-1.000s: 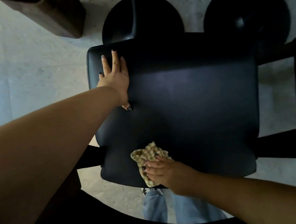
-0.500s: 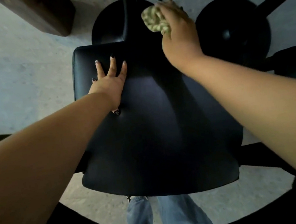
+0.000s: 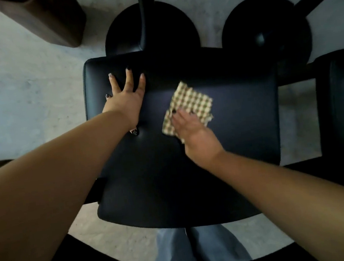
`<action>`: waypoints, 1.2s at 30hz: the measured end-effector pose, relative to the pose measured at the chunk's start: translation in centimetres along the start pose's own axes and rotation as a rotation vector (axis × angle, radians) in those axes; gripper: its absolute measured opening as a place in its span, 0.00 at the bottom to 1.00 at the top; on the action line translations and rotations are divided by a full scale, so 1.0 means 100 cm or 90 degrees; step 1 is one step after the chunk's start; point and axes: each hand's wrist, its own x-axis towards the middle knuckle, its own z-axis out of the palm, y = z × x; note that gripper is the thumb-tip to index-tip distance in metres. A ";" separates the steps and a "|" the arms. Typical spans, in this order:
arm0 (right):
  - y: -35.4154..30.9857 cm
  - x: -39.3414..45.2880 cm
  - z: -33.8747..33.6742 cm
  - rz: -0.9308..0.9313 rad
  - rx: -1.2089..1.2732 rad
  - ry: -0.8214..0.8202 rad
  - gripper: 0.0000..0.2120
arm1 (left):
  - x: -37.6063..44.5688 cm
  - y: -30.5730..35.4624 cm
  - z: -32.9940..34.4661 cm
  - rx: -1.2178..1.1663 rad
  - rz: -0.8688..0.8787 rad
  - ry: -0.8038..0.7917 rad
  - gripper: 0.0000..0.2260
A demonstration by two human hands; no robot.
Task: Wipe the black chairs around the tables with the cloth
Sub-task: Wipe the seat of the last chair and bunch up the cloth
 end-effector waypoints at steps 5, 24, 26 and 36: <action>-0.036 -0.062 0.027 0.011 0.024 -0.076 0.31 | -0.007 -0.003 -0.006 0.007 0.013 -0.015 0.63; 0.001 -0.039 -0.153 0.371 0.334 -0.009 0.15 | -0.068 0.080 -0.059 -0.536 0.180 -0.043 0.13; 0.022 -0.052 -0.181 0.367 0.171 -0.085 0.17 | -0.057 0.092 -0.068 -0.525 0.145 -0.001 0.14; 0.112 -0.115 -0.232 0.636 0.113 -0.219 0.17 | 0.033 0.205 -0.095 -0.391 0.185 0.192 0.17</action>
